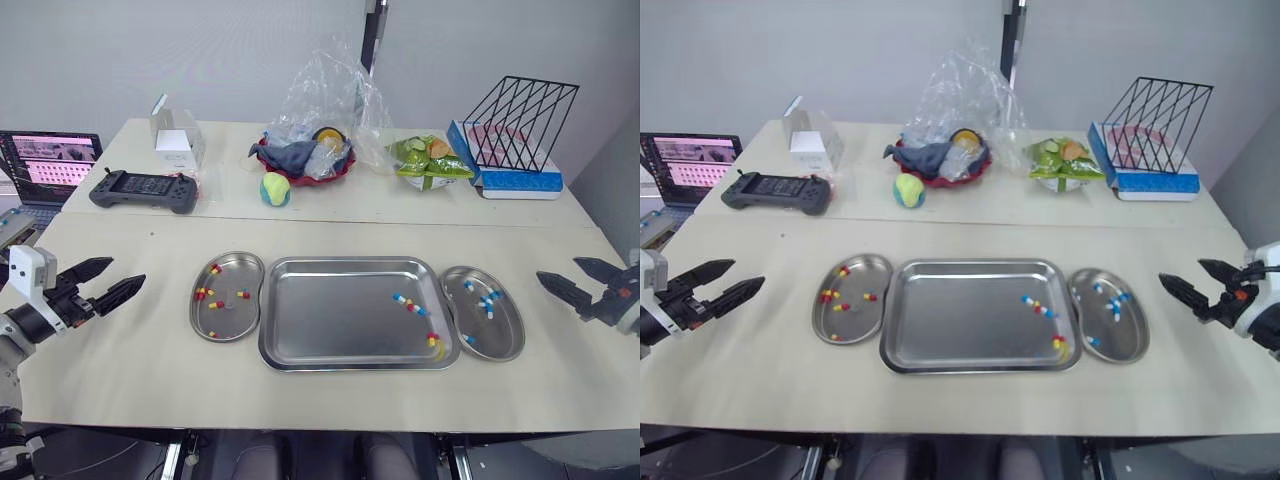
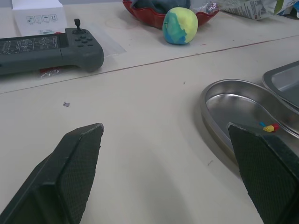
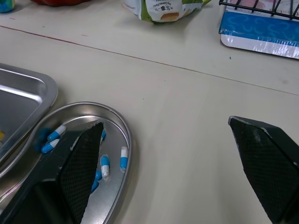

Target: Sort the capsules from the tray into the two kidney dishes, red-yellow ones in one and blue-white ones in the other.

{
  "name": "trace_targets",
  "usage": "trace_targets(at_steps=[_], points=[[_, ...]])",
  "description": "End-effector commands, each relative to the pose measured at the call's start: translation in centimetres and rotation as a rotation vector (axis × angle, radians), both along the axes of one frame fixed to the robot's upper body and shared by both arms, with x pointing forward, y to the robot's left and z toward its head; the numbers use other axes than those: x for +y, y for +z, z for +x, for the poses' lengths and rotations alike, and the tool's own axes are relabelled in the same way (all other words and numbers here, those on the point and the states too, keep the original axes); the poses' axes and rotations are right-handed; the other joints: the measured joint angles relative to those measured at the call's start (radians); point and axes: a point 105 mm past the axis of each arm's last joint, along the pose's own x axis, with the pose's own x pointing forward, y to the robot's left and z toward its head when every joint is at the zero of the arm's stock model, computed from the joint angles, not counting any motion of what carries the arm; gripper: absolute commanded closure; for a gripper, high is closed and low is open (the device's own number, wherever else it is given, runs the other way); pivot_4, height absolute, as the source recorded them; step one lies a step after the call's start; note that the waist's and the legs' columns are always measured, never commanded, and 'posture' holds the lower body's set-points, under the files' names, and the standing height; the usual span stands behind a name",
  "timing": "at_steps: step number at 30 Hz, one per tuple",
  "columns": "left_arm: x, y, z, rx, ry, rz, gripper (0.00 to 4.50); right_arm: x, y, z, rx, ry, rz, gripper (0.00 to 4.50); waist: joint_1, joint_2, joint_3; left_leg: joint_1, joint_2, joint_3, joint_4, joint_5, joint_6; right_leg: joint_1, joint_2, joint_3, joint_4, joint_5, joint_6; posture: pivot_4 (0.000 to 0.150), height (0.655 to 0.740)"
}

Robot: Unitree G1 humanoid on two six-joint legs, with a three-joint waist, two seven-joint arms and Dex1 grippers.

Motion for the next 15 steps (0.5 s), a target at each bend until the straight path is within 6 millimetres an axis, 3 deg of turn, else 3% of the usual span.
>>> trace_targets(at_steps=[1, 7, 15], points=[[-0.8, 1.2, -0.1, -0.045, -0.054, 0.002, 0.02, 0.5, 1.8, -0.2, -0.031, 0.039, -0.047, 0.00, 0.000, 0.000, 0.000, 0.000, 0.000, 0.000, 0.000, 0.000, 0.000, 0.000, 0.000, 0.000, 0.000, 0.000, 0.000, 0.150, 0.7204], [-2.4, 1.8, -0.7, -0.025, -0.166, 0.008, 0.02, 2.3, 2.3, -0.6, -0.022, 0.104, -0.041, 0.00, 0.000, 0.000, 0.000, 0.000, 0.000, 0.000, 0.000, 0.000, 0.000, 0.000, 0.000, 0.000, 0.000, 0.000, 0.000, 0.150, 0.7204], [-6.3, 2.6, -1.6, 0.046, -0.440, 0.109, 0.02, 5.5, 2.5, -1.5, -0.011, 0.190, -0.025, 0.00, 0.003, 0.000, 0.000, 0.000, 0.000, 0.000, 0.000, 0.000, 0.000, 0.000, -0.001, 0.000, 0.000, 0.000, 0.000, 0.150, 0.7204]])
